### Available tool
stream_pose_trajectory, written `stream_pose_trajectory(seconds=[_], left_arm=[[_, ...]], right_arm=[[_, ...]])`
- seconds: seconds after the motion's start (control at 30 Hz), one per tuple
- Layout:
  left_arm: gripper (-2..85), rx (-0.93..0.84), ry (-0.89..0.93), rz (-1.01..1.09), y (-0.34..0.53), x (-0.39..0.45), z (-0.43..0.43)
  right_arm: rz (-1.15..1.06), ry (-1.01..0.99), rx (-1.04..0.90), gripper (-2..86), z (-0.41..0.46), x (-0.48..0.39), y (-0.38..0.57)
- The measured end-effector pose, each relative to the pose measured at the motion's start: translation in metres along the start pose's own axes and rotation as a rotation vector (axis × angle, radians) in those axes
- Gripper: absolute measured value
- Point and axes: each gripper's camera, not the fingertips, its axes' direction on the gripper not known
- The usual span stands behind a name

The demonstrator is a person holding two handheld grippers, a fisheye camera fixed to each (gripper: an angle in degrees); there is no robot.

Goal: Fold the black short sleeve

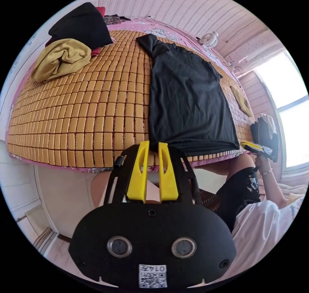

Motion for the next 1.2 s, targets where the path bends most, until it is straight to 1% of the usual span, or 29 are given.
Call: stream_pose_trajectory(seconds=[0.07, 0.1, 0.17, 0.2, 0.23, 0.33, 0.37, 0.47, 0.53, 0.6, 0.63, 0.73, 0.77, 0.83, 0.9, 0.97, 1.0, 1.07, 1.13, 1.17, 1.2], left_arm=[[5.3, -0.042, -0.044, 0.012, -0.009, 0.005, 0.008], [5.2, -0.057, -0.055, 0.018, -0.010, 0.006, 0.010], [5.0, -0.137, -0.093, 0.035, -0.015, 0.009, 0.019], [5.0, -0.146, -0.095, 0.038, -0.016, 0.010, 0.020], [4.9, -0.140, -0.103, 0.045, -0.016, 0.010, 0.018], [3.4, -0.120, -0.143, 0.048, -0.013, 0.006, 0.011], [2.9, -0.137, -0.139, 0.048, -0.012, 0.004, 0.011], [3.2, -0.130, -0.104, 0.043, -0.012, 0.002, 0.005], [3.6, -0.108, -0.065, 0.042, -0.015, 0.006, 0.002], [4.0, -0.097, -0.035, 0.051, -0.022, 0.012, 0.003], [4.2, -0.101, -0.035, 0.061, -0.027, 0.018, 0.007], [4.8, -0.133, -0.070, 0.087, -0.040, 0.030, 0.021], [4.9, -0.159, -0.084, 0.088, -0.044, 0.033, 0.027], [4.9, -0.194, -0.101, 0.087, -0.048, 0.035, 0.035], [4.9, -0.195, -0.112, 0.101, -0.049, 0.038, 0.036], [4.8, -0.206, -0.125, 0.123, -0.049, 0.042, 0.035], [4.9, -0.216, -0.133, 0.127, -0.049, 0.042, 0.036], [4.9, -0.226, -0.124, 0.131, -0.047, 0.043, 0.035], [5.0, -0.209, -0.110, 0.110, -0.047, 0.042, 0.030], [5.0, -0.188, -0.095, 0.093, -0.046, 0.042, 0.026], [5.0, -0.174, -0.087, 0.089, -0.046, 0.042, 0.023]], right_arm=[[-0.057, -0.052, 0.022, 6.2, 0.000, -0.006, -0.003], [-0.092, -0.047, 0.002, 6.0, 0.004, -0.010, -0.007], [-0.151, -0.029, -0.095, 4.3, 0.016, -0.014, -0.013], [-0.207, -0.066, -0.156, 1.9, 0.021, -0.017, -0.014], [-0.247, -0.075, -0.173, 0.8, 0.021, -0.019, -0.013], [-0.300, -0.045, -0.213, -0.1, 0.014, -0.018, -0.008], [-0.294, -0.042, -0.205, 0.0, 0.012, -0.016, -0.008], [-0.246, -0.029, -0.070, 1.6, -0.006, -0.011, -0.013], [-0.213, -0.016, 0.025, 5.7, -0.008, -0.012, -0.023], [-0.209, -0.039, 0.039, 9.3, 0.002, -0.016, -0.032], [-0.215, -0.082, 0.011, 10.5, 0.012, -0.018, -0.038], [-0.277, -0.178, -0.064, 10.1, 0.032, -0.027, -0.043], [-0.298, -0.184, -0.081, 9.5, 0.034, -0.030, -0.042], [-0.408, -0.204, -0.158, 6.7, 0.035, -0.040, -0.031], [-0.468, -0.214, -0.224, 5.2, 0.035, -0.045, -0.021], [-0.482, -0.189, -0.264, 4.8, 0.032, -0.045, -0.013], [-0.470, -0.163, -0.262, 4.9, 0.027, -0.043, -0.010], [-0.401, -0.118, -0.198, 5.2, 0.014, -0.034, -0.008], [-0.174, -0.057, -0.066, 6.3, -0.006, -0.008, -0.006], [-0.105, -0.035, -0.039, 6.6, -0.010, 0.000, -0.005], [0.016, 0.012, 0.006, 7.5, -0.016, 0.014, -0.001]])
